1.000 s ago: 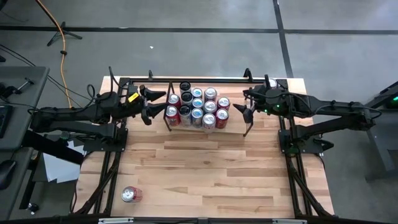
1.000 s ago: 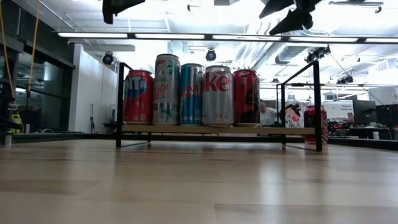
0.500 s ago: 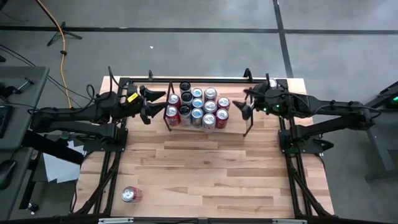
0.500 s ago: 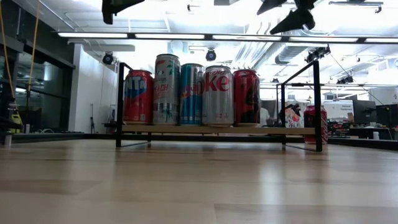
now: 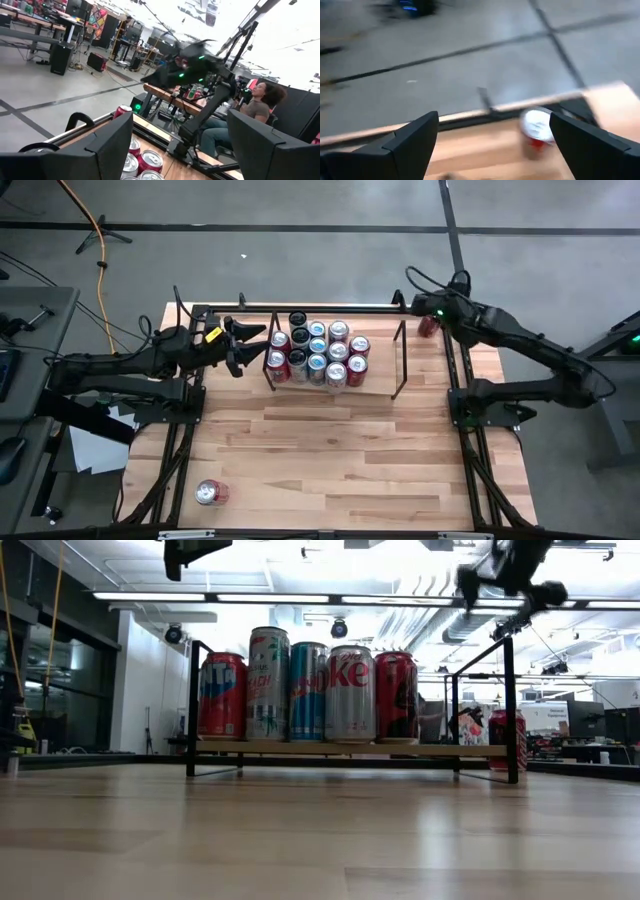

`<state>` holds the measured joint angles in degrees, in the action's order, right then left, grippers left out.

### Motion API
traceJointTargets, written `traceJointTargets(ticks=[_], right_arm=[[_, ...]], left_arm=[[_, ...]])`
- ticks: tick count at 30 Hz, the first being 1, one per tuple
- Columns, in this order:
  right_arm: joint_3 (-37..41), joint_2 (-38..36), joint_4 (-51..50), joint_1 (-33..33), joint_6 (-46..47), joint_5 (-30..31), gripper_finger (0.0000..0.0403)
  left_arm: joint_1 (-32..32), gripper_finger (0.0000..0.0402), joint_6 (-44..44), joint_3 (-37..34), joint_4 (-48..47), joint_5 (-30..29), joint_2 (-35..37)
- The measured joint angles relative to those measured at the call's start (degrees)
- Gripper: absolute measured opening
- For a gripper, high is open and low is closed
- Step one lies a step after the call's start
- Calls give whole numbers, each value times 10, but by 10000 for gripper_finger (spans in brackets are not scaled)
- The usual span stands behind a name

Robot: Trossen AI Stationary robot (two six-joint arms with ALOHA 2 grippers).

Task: Place canned beverage on shelf
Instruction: Put the top red-white soda can on the shelf aligned with the other red-white soda can

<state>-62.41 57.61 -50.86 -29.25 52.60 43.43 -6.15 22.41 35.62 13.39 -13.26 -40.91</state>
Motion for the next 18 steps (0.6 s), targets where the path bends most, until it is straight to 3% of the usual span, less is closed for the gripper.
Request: traceJointTargets(ticks=[7, 18], right_arm=[[47, 64, -12, -138, 76, -39, 367], [53, 193, 1, -228, 78, -43, 367]], left_arm=[[-7, 275, 0, 0, 0, 0, 0], [-7, 275, 0, 0, 0, 0, 0]])
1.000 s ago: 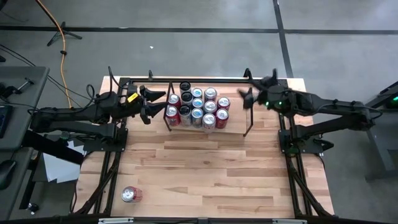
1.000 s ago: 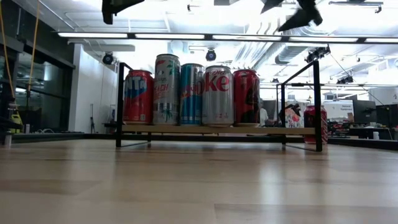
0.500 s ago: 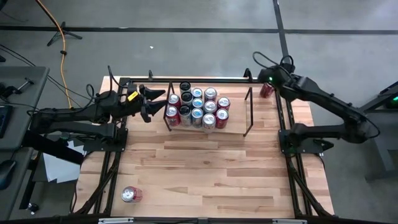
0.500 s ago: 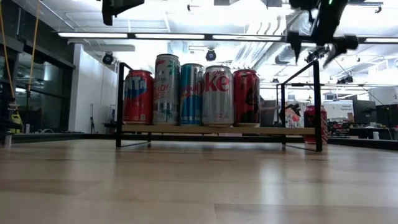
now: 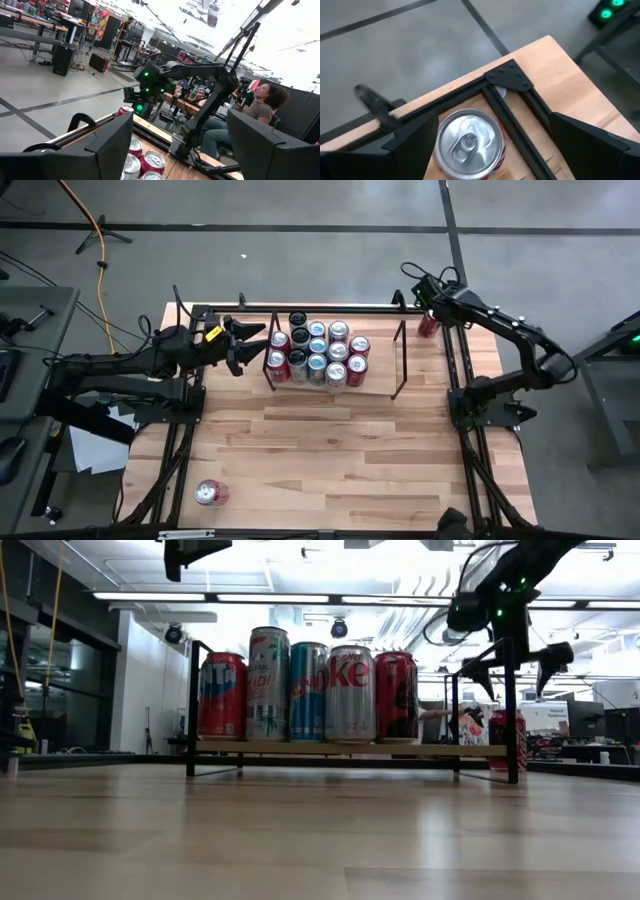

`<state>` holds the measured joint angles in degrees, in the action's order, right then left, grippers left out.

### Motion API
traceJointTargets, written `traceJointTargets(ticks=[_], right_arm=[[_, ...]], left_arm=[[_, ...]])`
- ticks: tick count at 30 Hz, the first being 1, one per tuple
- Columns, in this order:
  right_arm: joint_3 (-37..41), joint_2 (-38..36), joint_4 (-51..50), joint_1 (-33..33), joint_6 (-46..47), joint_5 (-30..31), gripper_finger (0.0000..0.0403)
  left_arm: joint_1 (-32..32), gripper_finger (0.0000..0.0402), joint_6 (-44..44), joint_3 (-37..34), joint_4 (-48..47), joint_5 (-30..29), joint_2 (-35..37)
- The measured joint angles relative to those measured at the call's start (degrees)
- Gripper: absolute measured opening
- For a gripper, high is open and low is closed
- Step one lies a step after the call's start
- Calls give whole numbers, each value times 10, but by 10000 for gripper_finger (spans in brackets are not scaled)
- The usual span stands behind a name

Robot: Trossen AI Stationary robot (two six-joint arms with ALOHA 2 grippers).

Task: Place canned beverage on shelf
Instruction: Put the top red-white soda can on the shelf aligned with the other red-white soda can

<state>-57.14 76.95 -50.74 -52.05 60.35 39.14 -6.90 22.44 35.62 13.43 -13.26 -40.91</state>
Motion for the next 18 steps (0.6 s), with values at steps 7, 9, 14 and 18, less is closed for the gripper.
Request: traceJointTargets(ticks=[7, 9, 14, 18], right_arm=[[0, 40, 12, -1, 42, -2, 367], [0, 52, 10, -1, 44, -2, 367], [0, 84, 19, -1, 77, -4, 367], [0, 114, 53, -7, 63, -42, 367]], left_arm=[[0, 275, 0, 0, 0, 0, 0], [0, 275, 0, 0, 0, 0, 0], [0, 275, 0, 0, 1, 0, 0], [0, 275, 0, 0, 2, 0, 0]])
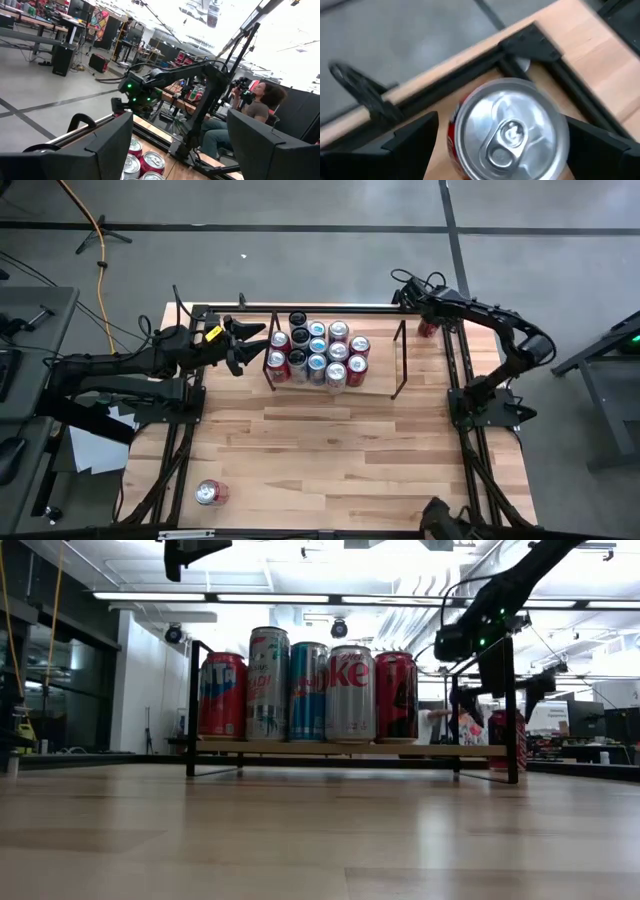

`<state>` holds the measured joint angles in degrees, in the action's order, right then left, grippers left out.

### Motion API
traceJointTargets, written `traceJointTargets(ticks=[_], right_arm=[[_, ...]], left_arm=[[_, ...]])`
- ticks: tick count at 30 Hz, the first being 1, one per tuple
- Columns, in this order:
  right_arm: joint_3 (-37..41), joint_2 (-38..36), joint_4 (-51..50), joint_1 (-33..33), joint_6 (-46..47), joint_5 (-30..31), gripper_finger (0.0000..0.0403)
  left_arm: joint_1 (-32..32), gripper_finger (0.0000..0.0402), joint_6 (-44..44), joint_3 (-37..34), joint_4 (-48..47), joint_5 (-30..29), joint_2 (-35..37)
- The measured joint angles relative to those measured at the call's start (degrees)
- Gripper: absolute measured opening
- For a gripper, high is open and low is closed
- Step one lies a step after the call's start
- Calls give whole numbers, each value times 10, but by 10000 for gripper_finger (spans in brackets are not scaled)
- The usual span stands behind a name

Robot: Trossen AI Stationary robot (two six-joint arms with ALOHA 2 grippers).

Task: Place canned beverage on shelf
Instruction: Put the top red-white soda can on the shelf aligned with the other red-white soda can

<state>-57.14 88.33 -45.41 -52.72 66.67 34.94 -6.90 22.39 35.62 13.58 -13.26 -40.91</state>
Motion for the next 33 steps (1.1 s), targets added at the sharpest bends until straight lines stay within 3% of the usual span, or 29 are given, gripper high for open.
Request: traceJointTargets(ticks=[10, 17, 27, 33], right_arm=[[0, 47, 11, -9, -89, -46, 360], [0, 31, 11, -9, -148, -43, 307], [-14, -78, 19, 14, -270, -42, 298], [-86, -142, 40, 54, -444, -116, 298]], left_arm=[[0, 275, 0, 0, 0, 0, 0], [0, 275, 0, 1, 0, -4, 0], [0, 275, 0, 1, 0, -10, 0], [0, 275, 0, 1, 0, -10, 0]])
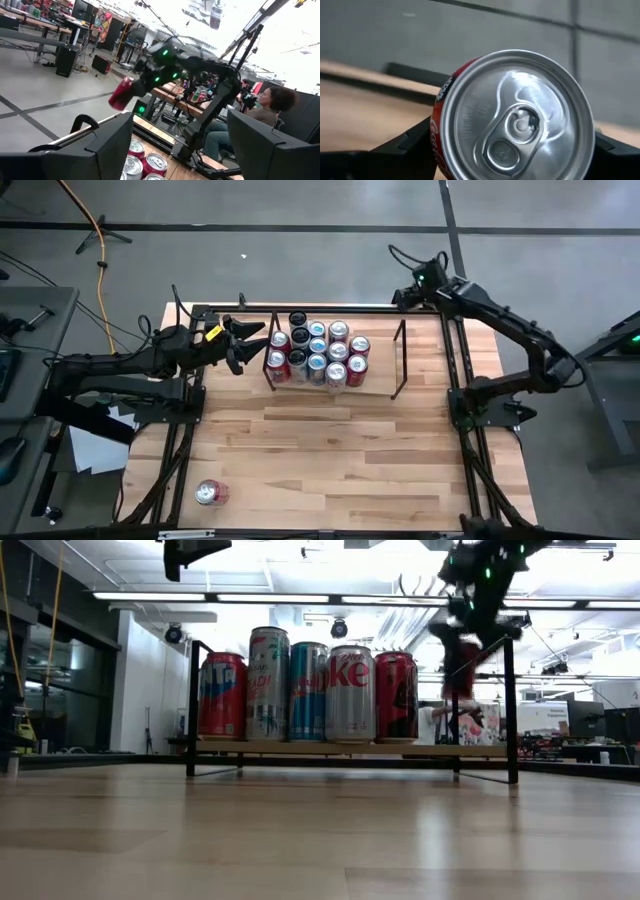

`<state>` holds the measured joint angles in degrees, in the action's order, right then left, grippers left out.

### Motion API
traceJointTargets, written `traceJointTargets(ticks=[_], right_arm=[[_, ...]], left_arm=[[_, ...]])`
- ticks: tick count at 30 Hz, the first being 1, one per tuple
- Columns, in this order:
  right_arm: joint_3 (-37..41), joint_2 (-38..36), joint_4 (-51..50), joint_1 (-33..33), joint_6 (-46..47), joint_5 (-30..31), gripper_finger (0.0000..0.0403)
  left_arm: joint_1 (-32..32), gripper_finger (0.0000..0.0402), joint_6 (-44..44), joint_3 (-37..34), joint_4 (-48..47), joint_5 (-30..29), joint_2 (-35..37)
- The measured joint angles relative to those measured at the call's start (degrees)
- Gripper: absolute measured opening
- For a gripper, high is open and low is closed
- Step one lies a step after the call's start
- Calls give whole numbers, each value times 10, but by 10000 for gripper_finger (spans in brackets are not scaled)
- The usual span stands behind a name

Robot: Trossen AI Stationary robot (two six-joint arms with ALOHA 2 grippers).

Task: Place canned beverage on shelf
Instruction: Put the top red-white soda can on the shelf aligned with the other red-white soda can

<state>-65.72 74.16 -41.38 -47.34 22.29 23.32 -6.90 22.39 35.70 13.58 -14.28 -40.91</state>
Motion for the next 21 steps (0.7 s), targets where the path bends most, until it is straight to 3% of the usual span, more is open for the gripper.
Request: traceJointTargets(ticks=[5, 13, 21], right_arm=[[-86, 11, -10, 50, -90, -85, 298], [-185, 108, -95, 138, -207, -193, 298], [-187, 171, -143, 176, -253, -196, 298]], left_arm=[[0, 275, 0, 0, 0, 0, 0], [0, 275, 0, 0, 0, 0, 0], [0, 275, 1, 0, -1, 0, 0]])
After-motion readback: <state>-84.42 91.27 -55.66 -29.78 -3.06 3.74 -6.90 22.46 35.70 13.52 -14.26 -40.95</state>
